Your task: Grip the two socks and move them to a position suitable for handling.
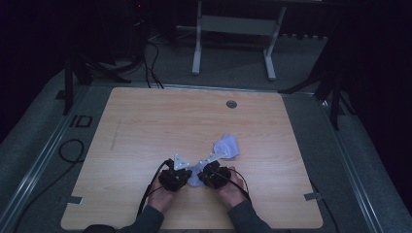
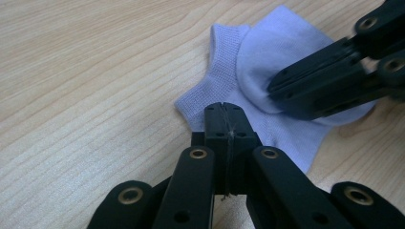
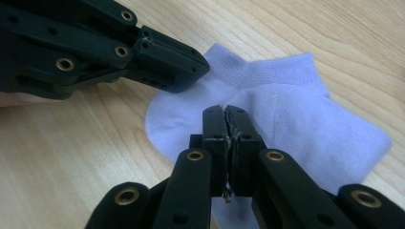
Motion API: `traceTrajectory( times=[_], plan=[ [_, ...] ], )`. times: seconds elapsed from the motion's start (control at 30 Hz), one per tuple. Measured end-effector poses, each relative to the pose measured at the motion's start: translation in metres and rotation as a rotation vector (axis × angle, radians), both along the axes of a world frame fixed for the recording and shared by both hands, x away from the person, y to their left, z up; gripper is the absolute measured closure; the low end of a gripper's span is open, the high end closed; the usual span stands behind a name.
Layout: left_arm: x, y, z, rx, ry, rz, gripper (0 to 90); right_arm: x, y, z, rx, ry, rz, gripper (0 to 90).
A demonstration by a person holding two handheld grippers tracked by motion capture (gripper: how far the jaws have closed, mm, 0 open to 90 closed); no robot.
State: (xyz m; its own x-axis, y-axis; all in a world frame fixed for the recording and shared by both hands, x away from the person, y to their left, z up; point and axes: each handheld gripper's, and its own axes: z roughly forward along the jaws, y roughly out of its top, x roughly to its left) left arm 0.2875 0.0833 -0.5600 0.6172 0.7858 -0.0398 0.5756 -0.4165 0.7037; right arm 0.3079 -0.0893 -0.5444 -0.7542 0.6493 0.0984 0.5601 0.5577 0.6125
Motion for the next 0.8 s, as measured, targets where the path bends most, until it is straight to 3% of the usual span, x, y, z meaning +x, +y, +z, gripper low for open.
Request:
traceTrajectory(
  times=[0.13,0.47,0.8],
  plan=[
    [-0.001,-0.002,0.0,0.013,-0.011,0.001,90.0,-0.003,-0.01,0.005,0.016,-0.016,-0.019,87.6],
    [-0.001,0.0,-0.001,-0.008,-0.009,0.009,90.0,-0.012,-0.051,0.021,0.056,-0.064,-0.107,87.3],
    [-0.002,0.001,-0.002,-0.013,-0.01,0.01,90.0,-0.025,-0.085,0.013,0.054,-0.062,-0.188,83.8]
  ],
)
